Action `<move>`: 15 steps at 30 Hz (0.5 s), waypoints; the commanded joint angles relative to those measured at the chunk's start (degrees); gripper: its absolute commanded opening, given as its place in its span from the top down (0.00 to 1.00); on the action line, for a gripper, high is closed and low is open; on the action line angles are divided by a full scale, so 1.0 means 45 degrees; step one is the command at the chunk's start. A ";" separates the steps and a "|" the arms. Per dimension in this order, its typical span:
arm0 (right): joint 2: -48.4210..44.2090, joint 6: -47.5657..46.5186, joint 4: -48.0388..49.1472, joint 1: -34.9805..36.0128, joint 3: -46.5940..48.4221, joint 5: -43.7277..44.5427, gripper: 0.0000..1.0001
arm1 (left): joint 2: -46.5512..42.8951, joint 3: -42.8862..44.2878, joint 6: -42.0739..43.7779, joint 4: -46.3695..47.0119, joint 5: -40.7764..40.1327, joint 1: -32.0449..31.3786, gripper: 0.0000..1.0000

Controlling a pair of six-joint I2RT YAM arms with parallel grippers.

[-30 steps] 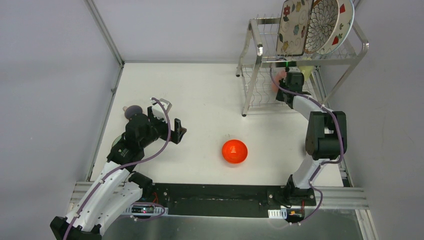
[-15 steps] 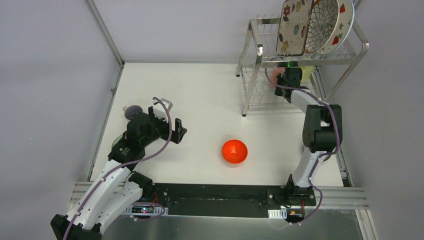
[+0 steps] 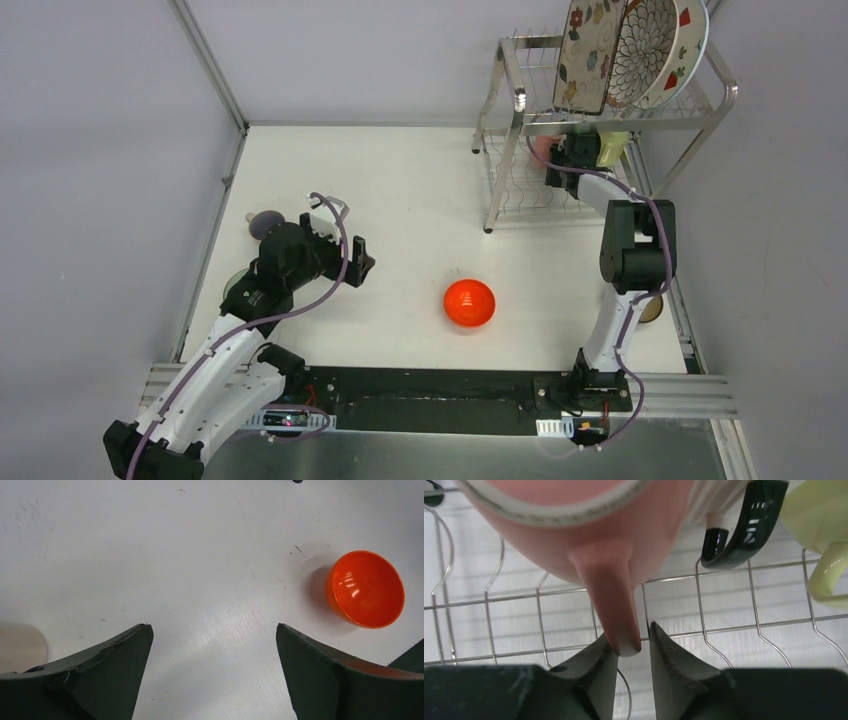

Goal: Load the mixed dishes into the dish rack
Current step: Turn the cup upside down in the dish rack.

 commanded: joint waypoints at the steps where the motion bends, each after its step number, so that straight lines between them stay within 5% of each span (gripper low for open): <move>1: 0.0047 0.0005 0.0053 -0.0122 0.0373 0.0421 0.67 | 0.0120 0.0204 0.0279 0.0341 -0.0059 -0.0061 0.01; 9: -0.0956 -0.0015 -0.0592 -0.0120 -0.0265 0.0272 0.52 | 0.0243 0.0225 0.0254 0.0341 0.0051 -0.0061 0.01; 15: -0.1594 0.0327 -0.1464 -0.0219 -0.0736 -0.0248 0.51 | 0.0200 0.0212 0.0240 0.0338 -0.0004 -0.0061 0.01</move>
